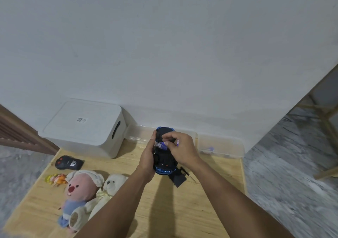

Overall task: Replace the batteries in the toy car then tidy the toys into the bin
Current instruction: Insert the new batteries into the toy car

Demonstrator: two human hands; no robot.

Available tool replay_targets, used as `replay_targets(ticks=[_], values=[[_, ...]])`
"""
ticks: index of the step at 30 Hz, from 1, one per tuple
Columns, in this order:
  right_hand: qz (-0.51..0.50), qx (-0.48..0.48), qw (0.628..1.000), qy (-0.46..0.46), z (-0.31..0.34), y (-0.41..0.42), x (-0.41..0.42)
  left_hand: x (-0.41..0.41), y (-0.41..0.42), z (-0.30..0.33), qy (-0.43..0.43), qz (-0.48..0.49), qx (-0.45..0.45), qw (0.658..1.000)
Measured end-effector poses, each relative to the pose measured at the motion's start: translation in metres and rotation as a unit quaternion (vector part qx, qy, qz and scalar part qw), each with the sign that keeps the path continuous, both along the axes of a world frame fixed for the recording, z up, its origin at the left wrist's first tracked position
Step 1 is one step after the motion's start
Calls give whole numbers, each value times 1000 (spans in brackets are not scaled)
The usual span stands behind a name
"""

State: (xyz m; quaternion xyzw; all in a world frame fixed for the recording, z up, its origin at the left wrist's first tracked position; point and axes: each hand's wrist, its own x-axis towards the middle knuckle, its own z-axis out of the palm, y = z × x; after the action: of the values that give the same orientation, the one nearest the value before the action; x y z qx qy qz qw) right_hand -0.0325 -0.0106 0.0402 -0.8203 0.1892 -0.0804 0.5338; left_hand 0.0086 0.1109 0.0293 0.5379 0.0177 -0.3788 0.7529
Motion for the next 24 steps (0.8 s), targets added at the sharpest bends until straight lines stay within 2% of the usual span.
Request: replay_targets(ticks=[5,8,13,24], values=[[-106,-37,994,14,-8,-8,-1,3,2,-7,-46,0,-23,999],[-148,18,986,69,-11,-13,-4,4,2,-12,-31,13,-10,999],[-155,127,975,98,-16,-16,-4,5,0,-15,-33,26,21,999],[-127,180,970,105,-9,-13,-6,5,-1,-15,-44,54,41,997]])
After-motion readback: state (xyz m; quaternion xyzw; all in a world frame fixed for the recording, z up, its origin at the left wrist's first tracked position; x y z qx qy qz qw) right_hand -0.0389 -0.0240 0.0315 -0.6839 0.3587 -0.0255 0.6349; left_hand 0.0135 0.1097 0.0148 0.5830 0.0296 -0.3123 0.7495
